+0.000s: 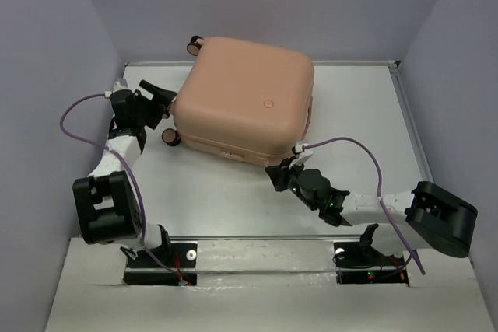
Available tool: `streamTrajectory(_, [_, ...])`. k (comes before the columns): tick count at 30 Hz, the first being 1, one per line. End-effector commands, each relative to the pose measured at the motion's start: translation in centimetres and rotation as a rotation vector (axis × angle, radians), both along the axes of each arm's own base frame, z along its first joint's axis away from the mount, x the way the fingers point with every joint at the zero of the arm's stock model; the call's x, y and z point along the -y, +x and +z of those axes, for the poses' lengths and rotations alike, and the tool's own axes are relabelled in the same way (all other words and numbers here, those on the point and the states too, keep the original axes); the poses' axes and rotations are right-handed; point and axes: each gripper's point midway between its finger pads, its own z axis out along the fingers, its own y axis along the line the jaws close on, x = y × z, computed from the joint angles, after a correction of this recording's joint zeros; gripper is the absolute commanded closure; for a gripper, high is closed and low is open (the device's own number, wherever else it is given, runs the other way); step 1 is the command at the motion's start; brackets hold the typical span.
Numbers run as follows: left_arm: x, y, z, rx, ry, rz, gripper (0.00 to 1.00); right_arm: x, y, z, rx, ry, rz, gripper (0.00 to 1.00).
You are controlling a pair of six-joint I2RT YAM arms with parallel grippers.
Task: Pack the luggage
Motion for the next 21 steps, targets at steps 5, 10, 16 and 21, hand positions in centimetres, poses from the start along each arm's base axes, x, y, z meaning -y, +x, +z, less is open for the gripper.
streamTrajectory(5, [1.4,0.9,3.6,0.183,-0.123,-0.030,0.37,-0.6,-2.4,-1.4,-0.050,-0.035,0.099,0.93])
streamTrajectory(10, [1.4,0.4,4.1,0.249,-0.132,-0.017,0.94,-1.3,-2.4,-0.9,-0.041,-0.037,0.137,0.93])
streamTrajectory(16, [5.1,-1.7,6.2,0.332,-0.060,-0.090,0.94,-7.2,-2.8,1.4,0.057,-0.093,0.265,0.93])
streamTrajectory(21, [8.5,-4.3,6.3,0.323,-0.077,-0.211,0.94,-15.4,-2.4,4.3,0.100,0.010,0.364,0.93])
